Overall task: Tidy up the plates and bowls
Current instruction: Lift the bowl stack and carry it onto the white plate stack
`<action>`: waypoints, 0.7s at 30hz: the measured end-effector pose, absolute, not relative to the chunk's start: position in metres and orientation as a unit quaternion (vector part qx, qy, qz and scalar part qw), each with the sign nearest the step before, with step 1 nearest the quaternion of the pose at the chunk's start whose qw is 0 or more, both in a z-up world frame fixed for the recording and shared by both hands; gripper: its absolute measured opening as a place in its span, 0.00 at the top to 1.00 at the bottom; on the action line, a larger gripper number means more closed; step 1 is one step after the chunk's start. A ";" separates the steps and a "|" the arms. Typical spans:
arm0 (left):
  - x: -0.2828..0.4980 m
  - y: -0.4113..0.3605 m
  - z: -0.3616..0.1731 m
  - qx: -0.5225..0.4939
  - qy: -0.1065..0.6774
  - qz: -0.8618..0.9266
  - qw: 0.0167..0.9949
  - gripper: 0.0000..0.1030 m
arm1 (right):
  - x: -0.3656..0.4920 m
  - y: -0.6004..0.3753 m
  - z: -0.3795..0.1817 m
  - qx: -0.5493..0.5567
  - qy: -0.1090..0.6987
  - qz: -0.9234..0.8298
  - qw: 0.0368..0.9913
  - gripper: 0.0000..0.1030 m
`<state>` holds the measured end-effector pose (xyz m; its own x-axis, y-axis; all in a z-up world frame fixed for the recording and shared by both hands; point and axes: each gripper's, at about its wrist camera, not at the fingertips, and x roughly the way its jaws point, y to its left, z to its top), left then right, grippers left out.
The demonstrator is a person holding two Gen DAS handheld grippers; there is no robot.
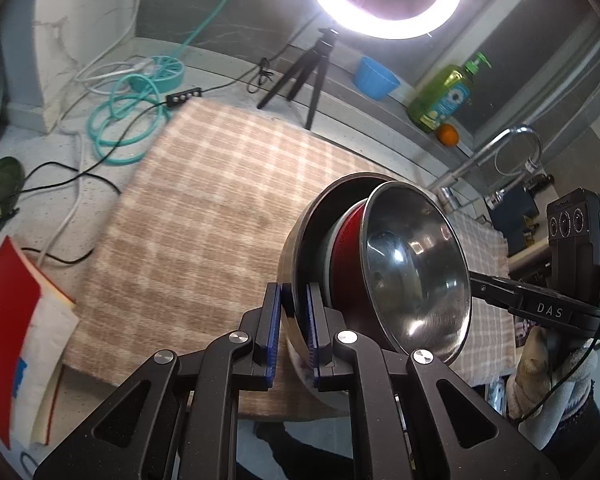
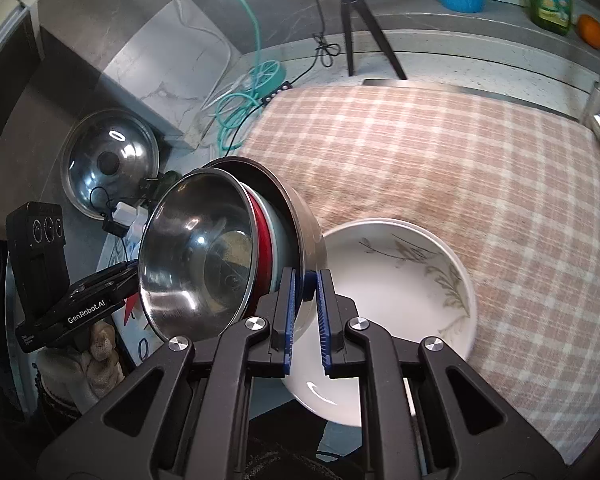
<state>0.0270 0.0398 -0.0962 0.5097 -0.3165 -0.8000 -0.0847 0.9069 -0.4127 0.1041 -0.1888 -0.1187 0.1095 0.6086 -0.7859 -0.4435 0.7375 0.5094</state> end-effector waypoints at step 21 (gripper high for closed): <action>0.043 -0.030 -0.115 -0.163 0.533 -0.127 0.821 0.92 | 0.092 -0.266 -0.150 0.115 0.588 0.292 0.746 0.89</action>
<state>0.0434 -0.0302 -0.1148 0.4006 -0.3810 -0.8333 0.0345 0.9151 -0.4018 0.0918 -0.2657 -0.1503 0.1392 0.5705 -0.8094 -0.2993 0.8034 0.5148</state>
